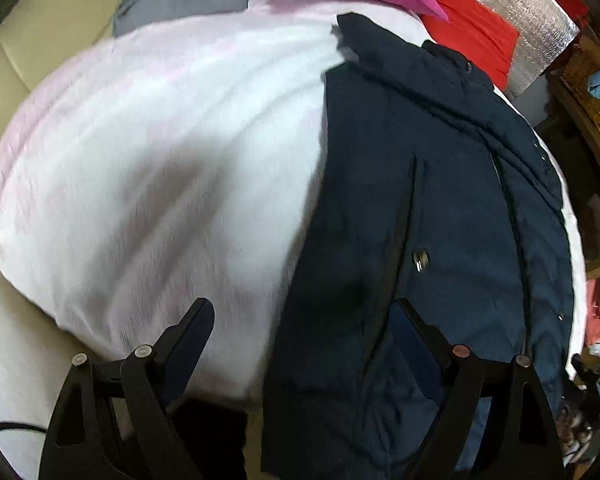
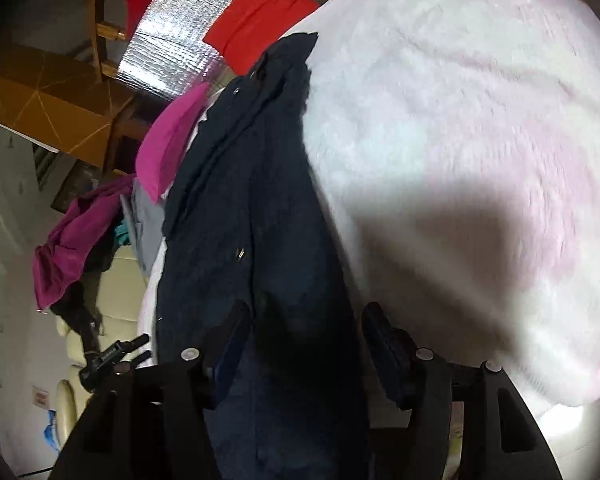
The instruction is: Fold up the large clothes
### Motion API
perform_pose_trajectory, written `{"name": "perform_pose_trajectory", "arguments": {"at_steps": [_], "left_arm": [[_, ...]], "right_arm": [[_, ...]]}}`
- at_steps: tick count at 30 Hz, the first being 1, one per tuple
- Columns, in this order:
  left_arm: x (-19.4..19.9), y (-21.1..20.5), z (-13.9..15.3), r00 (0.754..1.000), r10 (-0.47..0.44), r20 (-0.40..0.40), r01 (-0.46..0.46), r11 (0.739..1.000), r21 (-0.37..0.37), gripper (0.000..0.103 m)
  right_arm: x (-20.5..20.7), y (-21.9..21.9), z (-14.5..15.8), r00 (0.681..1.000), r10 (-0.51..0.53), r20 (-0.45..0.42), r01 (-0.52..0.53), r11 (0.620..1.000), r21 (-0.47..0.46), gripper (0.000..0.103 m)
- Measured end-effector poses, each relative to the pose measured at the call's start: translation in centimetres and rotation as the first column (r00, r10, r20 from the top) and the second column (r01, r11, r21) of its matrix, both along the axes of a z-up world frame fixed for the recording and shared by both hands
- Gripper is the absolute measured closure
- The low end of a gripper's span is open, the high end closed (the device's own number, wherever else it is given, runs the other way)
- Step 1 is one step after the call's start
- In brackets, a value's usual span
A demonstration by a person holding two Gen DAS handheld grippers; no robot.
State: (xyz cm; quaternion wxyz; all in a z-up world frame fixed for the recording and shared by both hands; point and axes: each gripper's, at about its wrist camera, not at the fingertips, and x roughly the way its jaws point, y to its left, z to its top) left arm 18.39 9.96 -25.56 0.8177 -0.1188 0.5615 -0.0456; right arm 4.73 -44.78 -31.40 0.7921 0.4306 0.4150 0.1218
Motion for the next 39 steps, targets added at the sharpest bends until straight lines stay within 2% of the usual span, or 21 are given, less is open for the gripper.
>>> {"name": "perform_pose_trajectory", "arguments": {"at_steps": [2, 6, 8, 9, 10, 12, 14, 16, 20, 21, 22, 23, 25, 28, 30, 31, 33, 34, 36, 38, 39], "left_arm": [[-0.8, 0.1, -0.4, 1.0, 0.001, -0.022, -0.002, 1.0, -0.029, 0.016], [-1.6, -0.2, -1.6, 0.997, -0.023, -0.08, 0.018, 0.998, -0.064, 0.052], [-2.1, -0.6, -1.8, 0.996, -0.028, -0.085, 0.024, 0.999, -0.046, 0.054], [-2.3, -0.8, -1.8, 0.996, -0.032, -0.082, 0.029, 0.999, -0.042, 0.054], [-2.4, -1.0, -1.8, 0.996, -0.036, -0.082, 0.033, 0.999, -0.042, 0.054], [-2.4, -1.2, -2.0, 0.996, -0.031, -0.088, 0.028, 0.999, -0.037, 0.05], [-2.5, -1.3, -2.8, 0.99, -0.02, -0.139, 0.017, 1.0, -0.023, 0.036], [-2.6, -1.4, -3.2, 0.987, -0.022, -0.158, 0.016, 0.999, -0.036, 0.034], [-3.4, -2.6, -3.5, 0.983, -0.076, -0.166, 0.062, 0.994, -0.089, 0.034], [-3.5, -3.1, -3.5, 0.984, -0.085, -0.156, 0.072, 0.994, -0.082, 0.038], [-3.7, -3.3, -3.3, 0.985, -0.092, -0.147, 0.08, 0.993, -0.084, 0.047], [-3.9, -3.5, -3.1, 0.985, -0.104, -0.136, 0.091, 0.991, -0.099, 0.067], [-4.2, -4.6, -2.5, 0.988, -0.112, -0.11, 0.1, 0.989, -0.109, 0.078], [-4.2, -5.5, -1.5, 0.988, -0.139, -0.064, 0.13, 0.983, -0.126, 0.081], [-4.3, -5.8, -1.5, 0.986, -0.154, -0.061, 0.146, 0.982, -0.12, 0.081], [-4.3, -5.9, -1.9, 0.985, -0.152, -0.075, 0.143, 0.983, -0.116, 0.079], [-3.2, -5.7, -3.0, 0.982, -0.153, -0.113, 0.138, 0.981, -0.133, 0.065], [-3.0, -5.5, -3.2, 0.981, -0.151, -0.119, 0.134, 0.981, -0.142, 0.065], [-2.5, -5.5, -2.9, 0.983, -0.148, -0.111, 0.13, 0.98, -0.15, 0.069], [-2.6, -5.6, -2.0, 0.984, -0.16, -0.084, 0.146, 0.978, -0.149, 0.084], [-2.4, -5.5, -1.6, 0.983, -0.172, -0.069, 0.161, 0.976, -0.146, 0.086]], "right_arm": [[-0.3, 0.5, -0.1, 1.0, 0.022, 0.009, -0.022, 1.0, 0.019, 0.039], [-0.6, 1.0, -0.2, 0.999, 0.035, 0.026, -0.036, 0.999, 0.036, 0.039], [-0.6, 1.2, -0.1, 0.998, 0.053, 0.046, -0.056, 0.996, 0.066, 0.041], [-0.7, 1.5, 0.1, 0.996, 0.067, 0.056, -0.071, 0.995, 0.072, 0.05], [-0.7, 1.7, 0.1, 0.996, 0.073, 0.054, -0.076, 0.995, 0.057, 0.053], [-0.5, 2.0, 0.1, 0.995, 0.09, 0.031, -0.091, 0.996, 0.024, 0.053], [-0.5, 2.0, -0.2, 0.995, 0.097, 0.016, -0.097, 0.995, 0.028, 0.053], [-0.4, 2.0, -0.7, 0.996, 0.089, -0.02, -0.088, 0.996, 0.033, 0.051], [-0.4, 2.4, -0.7, 0.996, 0.09, -0.016, -0.089, 0.995, 0.042, 0.047], [-0.4, 2.5, -0.6, 0.996, 0.089, -0.015, -0.089, 0.996, 0.029, 0.055], [-0.4, 2.7, -0.2, 0.995, 0.1, 0.002, -0.1, 0.995, 0.025, 0.077], [-0.5, 2.9, 0.3, 0.995, 0.102, 0.023, -0.102, 0.995, 0.017, 0.079], [-0.8, 3.1, 1.8, 0.992, 0.101, 0.076, -0.1, 0.995, -0.017, 0.082], [-0.7, 3.0, 2.6, 0.99, 0.111, 0.089, -0.109, 0.994, -0.022, 0.082], [-0.5, 3.2, 1.9, 0.991, 0.125, 0.038, -0.124, 0.992, -0.032, 0.078], [-0.3, 3.2, 1.2, 0.992, 0.128, 0.003, -0.128, 0.991, -0.028, 0.078], [-0.4, 3.0, 0.3, 0.993, 0.115, -0.017, -0.115, 0.993, -0.007, 0.072], [-0.5, 3.0, -0.1, 0.994, 0.107, -0.023, -0.107, 0.994, 0.013, 0.067], [-0.4, 3.2, -0.1, 0.994, 0.109, -0.018, -0.108, 0.994, 0.01, 0.066], [-0.3, 3.6, 1.1, 0.992, 0.129, 0.017, -0.128, 0.991, -0.044, 0.074], [-0.3, 3.6, 1.5, 0.991, 0.132, 0.028, -0.13, 0.99, -0.054, 0.082]]}}
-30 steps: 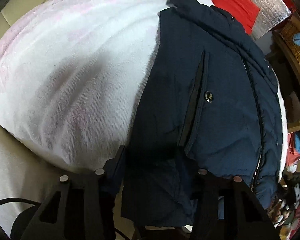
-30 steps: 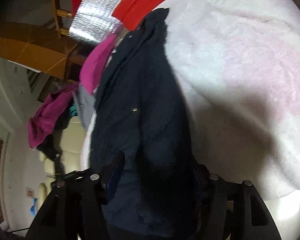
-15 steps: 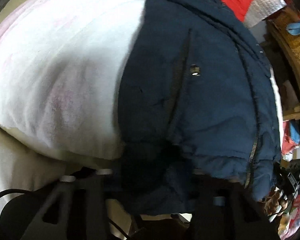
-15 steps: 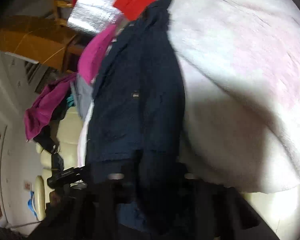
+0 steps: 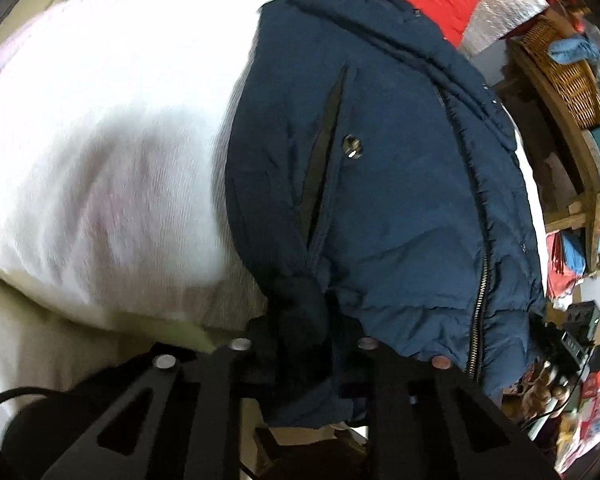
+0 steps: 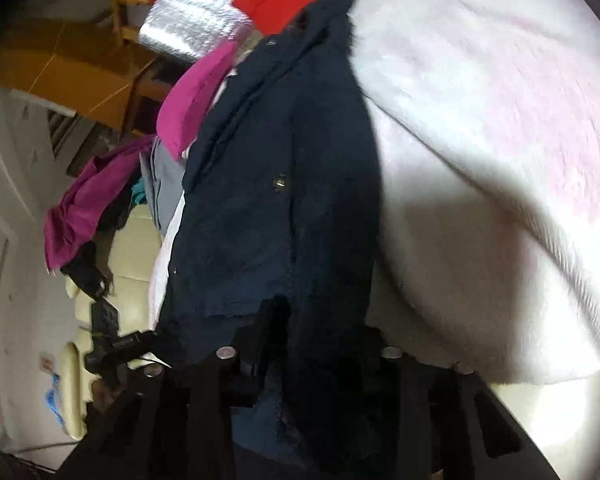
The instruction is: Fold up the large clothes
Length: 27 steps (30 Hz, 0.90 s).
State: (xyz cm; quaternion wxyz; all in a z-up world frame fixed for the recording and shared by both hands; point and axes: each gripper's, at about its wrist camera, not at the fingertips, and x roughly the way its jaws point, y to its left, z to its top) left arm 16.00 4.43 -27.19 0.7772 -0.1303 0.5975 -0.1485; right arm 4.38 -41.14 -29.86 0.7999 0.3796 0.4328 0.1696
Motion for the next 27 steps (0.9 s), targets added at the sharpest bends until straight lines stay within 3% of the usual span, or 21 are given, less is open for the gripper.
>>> {"name": "perform_pose_trajectory", "arguments": {"at_steps": [3, 8, 14, 21, 27], "left_arm": [[0.5, -0.2, 1.5, 0.999, -0.016, 0.039, 0.017, 0.999, -0.033, 0.089], [2.2, 0.8, 6.1, 0.99, -0.004, 0.144, 0.026, 0.988, -0.154, 0.09], [5.9, 1.5, 9.9, 0.974, 0.036, 0.222, 0.024, 0.965, -0.262, 0.09], [13.0, 0.7, 11.6, 0.963, 0.053, 0.263, 0.02, 0.963, -0.269, 0.091], [23.8, -2.1, 11.6, 0.959, 0.054, 0.277, 0.011, 0.973, -0.23, 0.091]], "right_arm": [[0.1, -0.5, 2.7, 0.997, -0.014, 0.079, 0.016, 1.0, -0.015, 0.086], [1.1, -2.2, 6.6, 0.978, -0.088, 0.19, 0.093, 0.996, -0.014, 0.089], [4.5, -4.2, 9.0, 0.952, -0.184, 0.245, 0.183, 0.983, 0.028, 0.09], [12.8, -4.4, 11.4, 0.933, -0.242, 0.265, 0.241, 0.97, 0.037, 0.091], [23.3, -4.4, 13.0, 0.92, -0.284, 0.269, 0.294, 0.956, 0.004, 0.091]]}}
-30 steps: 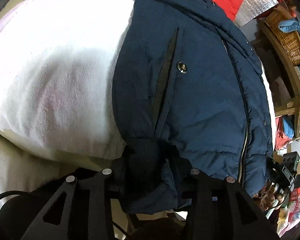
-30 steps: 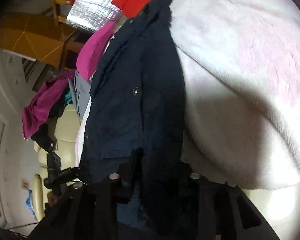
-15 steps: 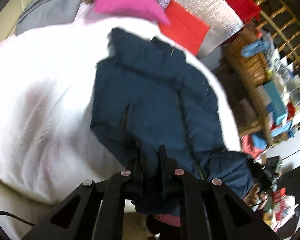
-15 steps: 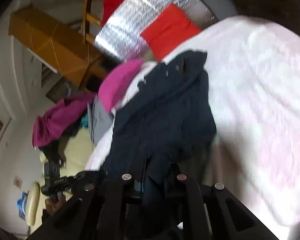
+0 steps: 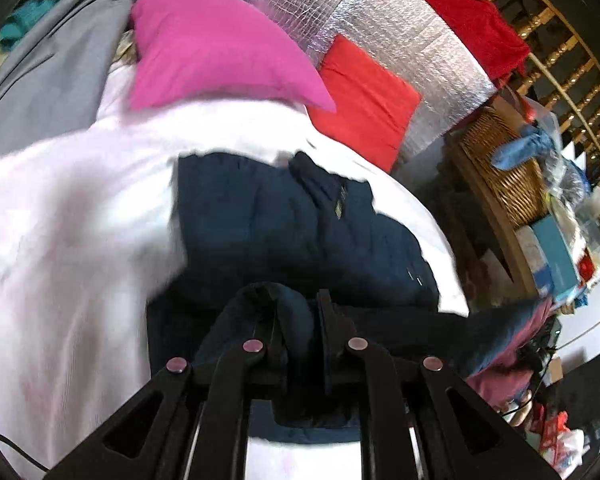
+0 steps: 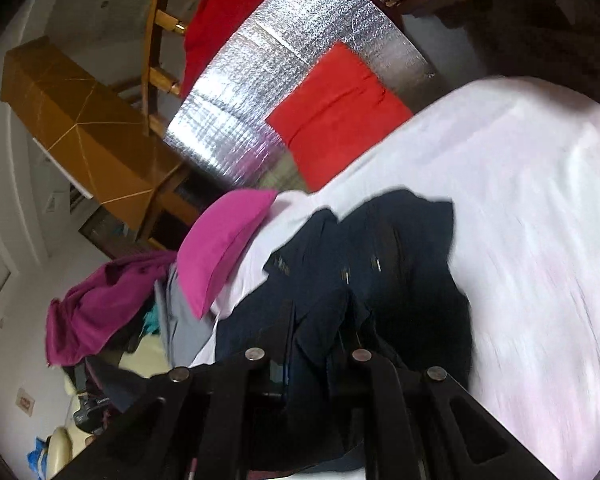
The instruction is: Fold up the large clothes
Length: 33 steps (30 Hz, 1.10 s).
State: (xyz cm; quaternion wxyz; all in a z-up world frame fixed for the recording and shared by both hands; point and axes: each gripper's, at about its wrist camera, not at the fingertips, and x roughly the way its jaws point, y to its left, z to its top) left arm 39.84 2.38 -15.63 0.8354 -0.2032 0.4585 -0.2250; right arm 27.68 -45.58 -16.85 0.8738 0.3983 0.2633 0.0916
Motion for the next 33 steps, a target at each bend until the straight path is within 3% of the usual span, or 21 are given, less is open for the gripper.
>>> {"name": "perform_pose_trajectory", "arguments": {"at_steps": [5, 8, 11, 14, 15, 17, 18, 19, 21, 22, 23, 24, 27, 30, 33], "left_arm": [[8.9, -0.8, -1.0, 0.998, 0.065, 0.01, -0.065, 0.993, 0.097, 0.092], [13.7, -1.5, -3.2, 0.996, 0.088, -0.006, -0.087, 0.992, 0.095, 0.091], [17.5, -3.1, -5.6, 0.995, 0.102, -0.003, -0.1, 0.984, 0.146, 0.091], [19.3, -3.1, -6.9, 0.99, 0.131, -0.041, -0.126, 0.986, 0.11, 0.09], [20.0, -2.8, -7.2, 0.987, 0.138, -0.078, -0.132, 0.989, 0.073, 0.087], [20.3, -1.9, -7.6, 0.984, 0.135, -0.12, -0.137, 0.991, -0.01, 0.079], [19.9, -1.1, -7.3, 0.983, 0.136, -0.128, -0.149, 0.983, -0.106, 0.069], [19.4, -0.5, -6.8, 0.984, 0.136, -0.116, -0.156, 0.972, -0.178, 0.064], [17.4, 0.8, -5.4, 0.986, 0.155, -0.065, -0.168, 0.932, -0.321, 0.046], [16.1, 1.3, -4.7, 0.979, 0.201, -0.032, -0.199, 0.914, -0.354, 0.038], [14.4, 1.8, -3.9, 0.963, 0.268, 0.009, -0.248, 0.901, -0.355, 0.021], [11.7, 2.1, -2.5, 0.939, 0.338, 0.069, -0.299, 0.897, -0.326, 0.017], [5.6, 2.1, -1.1, 0.917, 0.371, 0.146, -0.311, 0.895, -0.32, 0.016], [0.6, 0.6, -2.1, 0.93, 0.342, 0.136, -0.309, 0.925, -0.22, 0.015], [-3.7, 0.1, -5.5, 0.929, 0.367, 0.037, -0.355, 0.917, -0.181, 0.015]], "right_arm": [[10.0, -1.6, -0.7, 0.995, -0.088, -0.055, 0.088, 0.996, -0.001, 0.09], [15.2, -2.7, -3.4, 0.988, -0.107, -0.115, 0.114, 0.992, 0.051, 0.091], [19.1, -2.7, -5.9, 0.978, -0.136, -0.158, 0.145, 0.989, 0.041, 0.09], [20.8, -4.1, -7.7, 0.972, -0.129, -0.197, 0.167, 0.967, 0.193, 0.083], [21.1, -5.1, -8.2, 0.972, -0.12, -0.201, 0.174, 0.944, 0.28, 0.074], [20.6, -6.5, -8.6, 0.98, -0.129, -0.155, 0.181, 0.901, 0.395, 0.047], [19.3, -7.4, -8.0, 0.977, -0.184, -0.104, 0.211, 0.881, 0.423, 0.023], [18.0, -7.9, -7.3, 0.973, -0.224, -0.057, 0.227, 0.874, 0.43, 0.014], [15.1, -8.7, -5.6, 0.971, -0.234, 0.038, 0.195, 0.878, 0.437, 0.014], [13.9, -8.7, -4.7, 0.977, -0.211, 0.039, 0.177, 0.895, 0.409, 0.014], [13.1, -8.5, -4.1, 0.981, -0.191, 0.038, 0.162, 0.909, 0.384, 0.014], [11.5, -7.9, -3.4, 0.988, -0.148, 0.037, 0.127, 0.931, 0.341, 0.014], [6.7, -6.2, -3.0, 0.997, -0.071, 0.007, 0.066, 0.96, 0.273, 0.014], [1.7, -4.3, -4.3, 0.999, -0.019, -0.028, 0.026, 0.963, 0.27, 0.014], [-0.8, -1.3, -7.0, 0.996, 0.022, -0.092, 0.005, 0.96, 0.282, 0.014]]}}
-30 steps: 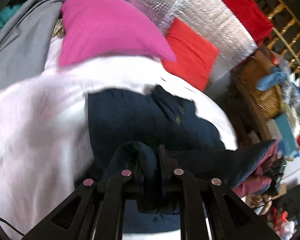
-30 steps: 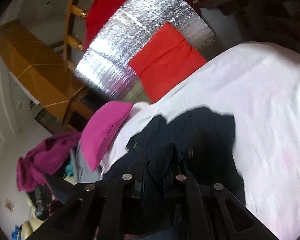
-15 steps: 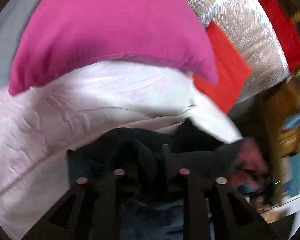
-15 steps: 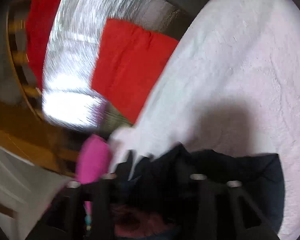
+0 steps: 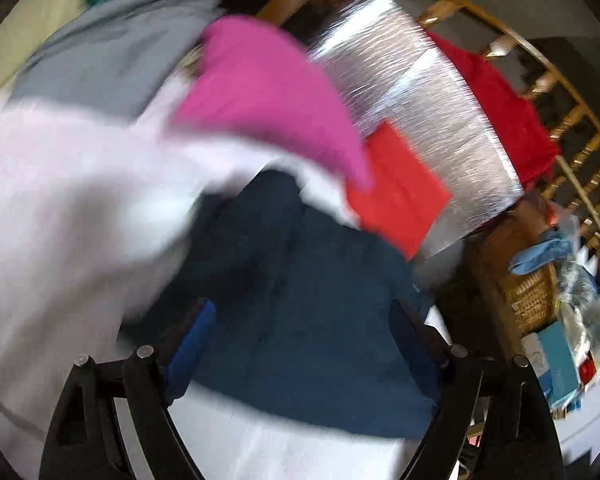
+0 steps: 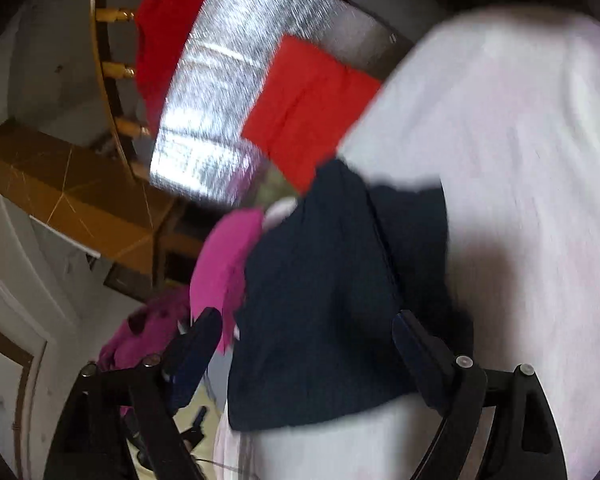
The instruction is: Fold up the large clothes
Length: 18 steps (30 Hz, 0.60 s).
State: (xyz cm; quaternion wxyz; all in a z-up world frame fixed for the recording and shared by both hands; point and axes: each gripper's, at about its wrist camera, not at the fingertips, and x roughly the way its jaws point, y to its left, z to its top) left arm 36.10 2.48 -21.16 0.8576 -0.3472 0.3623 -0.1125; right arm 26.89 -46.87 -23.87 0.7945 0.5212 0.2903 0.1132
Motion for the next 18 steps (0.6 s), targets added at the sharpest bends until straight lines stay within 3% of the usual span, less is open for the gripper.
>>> {"name": "perform_pose_trajectory", "arguments": {"at_steps": [4, 8, 12, 15, 17, 18], "left_arm": [[-0.1, 0.6, -4.3, 0.989, 0.018, -0.146, -0.034, 0.994, -0.102, 0.015], [1.2, 1.6, -6.5, 0.984, 0.055, -0.167, -0.079, 0.987, -0.142, 0.015], [3.9, 1.6, -7.2, 0.986, 0.037, -0.161, -0.065, 0.983, -0.172, 0.012], [5.1, 2.6, -8.2, 0.984, 0.037, -0.175, -0.08, 0.967, -0.242, 0.012], [5.3, 3.3, -8.6, 0.985, 0.045, -0.166, -0.091, 0.956, -0.277, 0.013], [5.3, 3.5, -8.7, 0.985, 0.057, -0.162, -0.102, 0.951, -0.29, 0.022]], "right_arm": [[0.2, 2.6, -3.2, 0.997, 0.016, -0.077, -0.012, 0.999, 0.05, 0.014], [1.8, 3.5, -5.4, 0.994, -0.022, -0.108, 0.028, 0.998, 0.058, 0.014], [4.2, 3.3, -5.5, 0.994, -0.06, -0.095, 0.064, 0.997, 0.041, 0.014], [6.1, 3.6, -5.2, 0.99, -0.107, -0.088, 0.107, 0.994, 0.004, 0.013], [6.9, 3.9, -5.2, 0.985, -0.131, -0.113, 0.127, 0.991, -0.035, 0.026], [7.1, 3.9, -5.5, 0.983, -0.127, -0.133, 0.124, 0.992, -0.026, 0.051]]}}
